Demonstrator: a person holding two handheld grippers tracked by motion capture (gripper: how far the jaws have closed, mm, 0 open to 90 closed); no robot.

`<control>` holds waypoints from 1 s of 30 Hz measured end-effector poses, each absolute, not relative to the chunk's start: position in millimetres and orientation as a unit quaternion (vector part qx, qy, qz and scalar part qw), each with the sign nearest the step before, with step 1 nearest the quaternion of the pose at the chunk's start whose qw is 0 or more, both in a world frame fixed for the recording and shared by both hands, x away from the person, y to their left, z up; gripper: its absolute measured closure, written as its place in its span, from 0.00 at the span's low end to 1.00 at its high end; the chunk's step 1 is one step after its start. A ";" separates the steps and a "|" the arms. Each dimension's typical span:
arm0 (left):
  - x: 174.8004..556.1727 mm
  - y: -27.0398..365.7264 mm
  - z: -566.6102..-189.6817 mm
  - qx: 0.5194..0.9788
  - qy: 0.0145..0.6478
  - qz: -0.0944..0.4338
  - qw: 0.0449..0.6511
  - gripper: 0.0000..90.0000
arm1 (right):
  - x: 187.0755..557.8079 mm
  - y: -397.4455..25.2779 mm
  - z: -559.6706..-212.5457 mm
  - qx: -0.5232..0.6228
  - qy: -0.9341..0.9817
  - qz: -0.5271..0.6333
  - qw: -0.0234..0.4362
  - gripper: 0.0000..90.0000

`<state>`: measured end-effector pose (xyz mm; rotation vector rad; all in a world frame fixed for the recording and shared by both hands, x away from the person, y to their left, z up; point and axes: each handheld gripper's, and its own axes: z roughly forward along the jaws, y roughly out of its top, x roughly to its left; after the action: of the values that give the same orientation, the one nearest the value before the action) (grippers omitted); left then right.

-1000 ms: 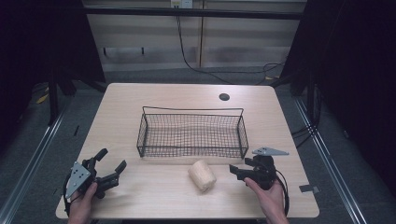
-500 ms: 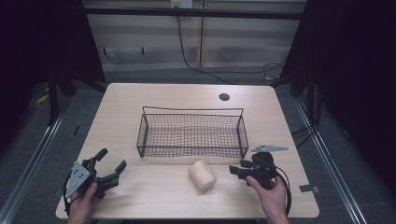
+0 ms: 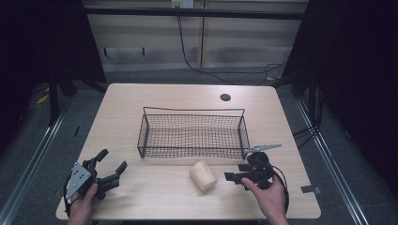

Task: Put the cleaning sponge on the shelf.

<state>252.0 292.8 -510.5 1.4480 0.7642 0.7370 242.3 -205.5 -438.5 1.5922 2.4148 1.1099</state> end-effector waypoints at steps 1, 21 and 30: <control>252.0 292.8 -510.5 0.631 0.333 0.321 0.623 0.17 | 242.5 -204.3 -437.5 0.513 0.780 0.358 0.020 0.29; 251.9 292.8 -510.5 0.630 0.333 0.321 0.624 0.17 | 251.9 -183.7 -420.2 0.501 0.801 0.327 -0.006 0.27; 252.0 292.8 -510.5 0.630 0.333 0.321 0.623 0.17 | 260.2 -171.5 -420.2 0.490 0.813 0.313 -0.043 0.20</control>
<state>252.0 292.8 -510.5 1.4477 0.7640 0.7373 260.2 -171.5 -420.2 1.5810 2.6251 1.0109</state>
